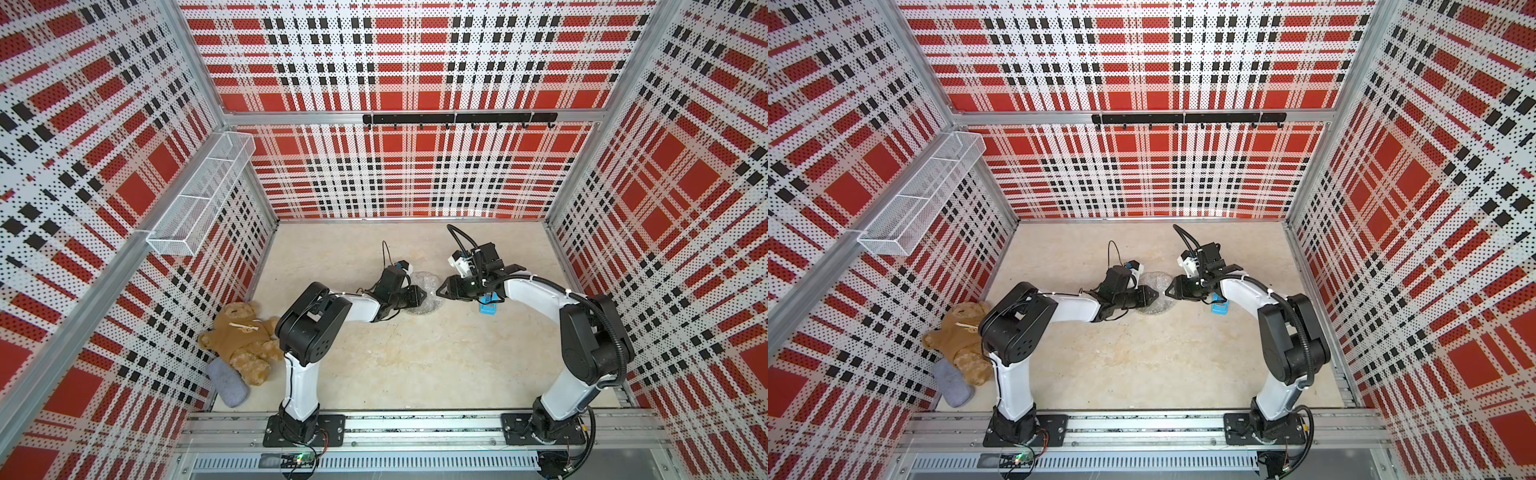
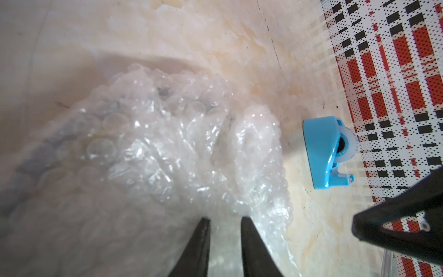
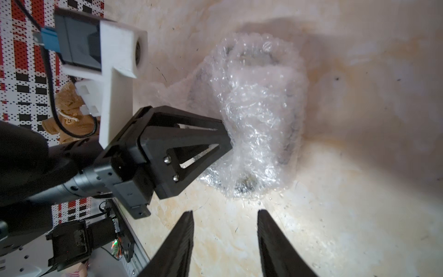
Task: Wrap dinner plates in bubble wrap
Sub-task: Stick the tape on the bubble wrap.
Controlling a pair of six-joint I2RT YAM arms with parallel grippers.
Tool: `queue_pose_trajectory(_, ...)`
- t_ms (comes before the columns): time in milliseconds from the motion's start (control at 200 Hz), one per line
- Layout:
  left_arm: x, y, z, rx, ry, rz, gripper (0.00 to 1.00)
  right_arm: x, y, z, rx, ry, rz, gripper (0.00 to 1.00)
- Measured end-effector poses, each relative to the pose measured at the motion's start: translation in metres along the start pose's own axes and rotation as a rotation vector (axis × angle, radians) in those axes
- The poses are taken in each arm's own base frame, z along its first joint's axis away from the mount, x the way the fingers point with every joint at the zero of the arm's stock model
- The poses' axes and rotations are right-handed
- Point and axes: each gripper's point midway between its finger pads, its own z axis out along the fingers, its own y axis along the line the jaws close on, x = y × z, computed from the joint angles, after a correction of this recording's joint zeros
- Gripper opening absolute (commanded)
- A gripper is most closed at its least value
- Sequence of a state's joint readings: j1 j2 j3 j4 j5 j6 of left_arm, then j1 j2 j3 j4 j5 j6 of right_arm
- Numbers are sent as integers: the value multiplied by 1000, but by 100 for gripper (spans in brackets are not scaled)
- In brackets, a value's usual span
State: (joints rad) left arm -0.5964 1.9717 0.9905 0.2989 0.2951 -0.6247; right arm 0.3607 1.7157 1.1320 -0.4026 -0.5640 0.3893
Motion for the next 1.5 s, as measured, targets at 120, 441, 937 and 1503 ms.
queue_pose_trajectory(120,0,0,0,-1,0,0,28,-15,0,4,30,-22,-42,38)
queue_pose_trajectory(441,0,0,0,-1,0,0,28,-10,-13,37,81,50,-93,32)
queue_pose_trajectory(937,0,0,0,-2,0,0,28,5,-17,57,80,105,-107,10)
queue_pose_trajectory(1503,0,0,0,-3,-1,0,28,5,-3,21,2,2,-47,3)
